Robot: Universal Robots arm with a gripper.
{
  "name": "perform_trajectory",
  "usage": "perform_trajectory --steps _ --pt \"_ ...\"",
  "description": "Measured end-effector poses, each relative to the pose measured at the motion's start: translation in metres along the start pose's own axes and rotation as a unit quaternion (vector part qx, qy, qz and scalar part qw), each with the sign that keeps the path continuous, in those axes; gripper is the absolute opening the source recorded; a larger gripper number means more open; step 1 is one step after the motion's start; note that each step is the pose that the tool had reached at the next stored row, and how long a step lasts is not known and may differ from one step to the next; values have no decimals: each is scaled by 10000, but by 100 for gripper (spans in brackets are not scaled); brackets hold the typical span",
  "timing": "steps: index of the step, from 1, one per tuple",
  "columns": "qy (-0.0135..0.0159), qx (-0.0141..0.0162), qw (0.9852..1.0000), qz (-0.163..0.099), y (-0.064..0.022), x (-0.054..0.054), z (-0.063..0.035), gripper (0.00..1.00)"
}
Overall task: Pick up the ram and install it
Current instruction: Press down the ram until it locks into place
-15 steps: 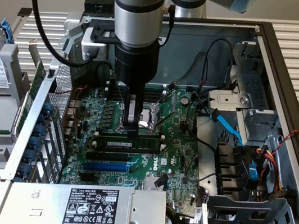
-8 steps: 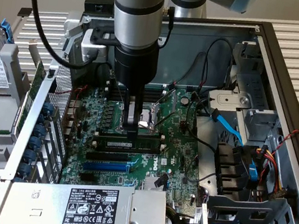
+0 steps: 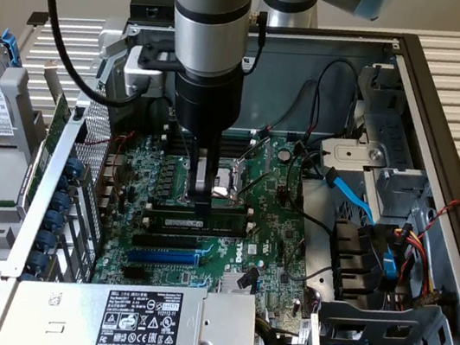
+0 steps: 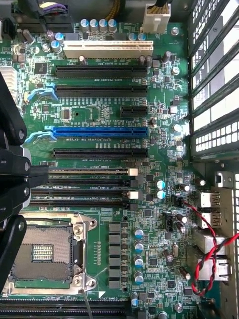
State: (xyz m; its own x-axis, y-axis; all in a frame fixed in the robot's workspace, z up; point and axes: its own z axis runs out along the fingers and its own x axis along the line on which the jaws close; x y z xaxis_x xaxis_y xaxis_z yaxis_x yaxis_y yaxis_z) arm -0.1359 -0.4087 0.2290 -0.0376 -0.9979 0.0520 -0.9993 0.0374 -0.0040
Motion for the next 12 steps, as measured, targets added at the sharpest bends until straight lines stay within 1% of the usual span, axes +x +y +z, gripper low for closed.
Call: perform_trajectory --steps 5,12 --pt "-3 2 10000 1 2 -1 11 11" --pt "0 0 10000 0 2 4 25 11"
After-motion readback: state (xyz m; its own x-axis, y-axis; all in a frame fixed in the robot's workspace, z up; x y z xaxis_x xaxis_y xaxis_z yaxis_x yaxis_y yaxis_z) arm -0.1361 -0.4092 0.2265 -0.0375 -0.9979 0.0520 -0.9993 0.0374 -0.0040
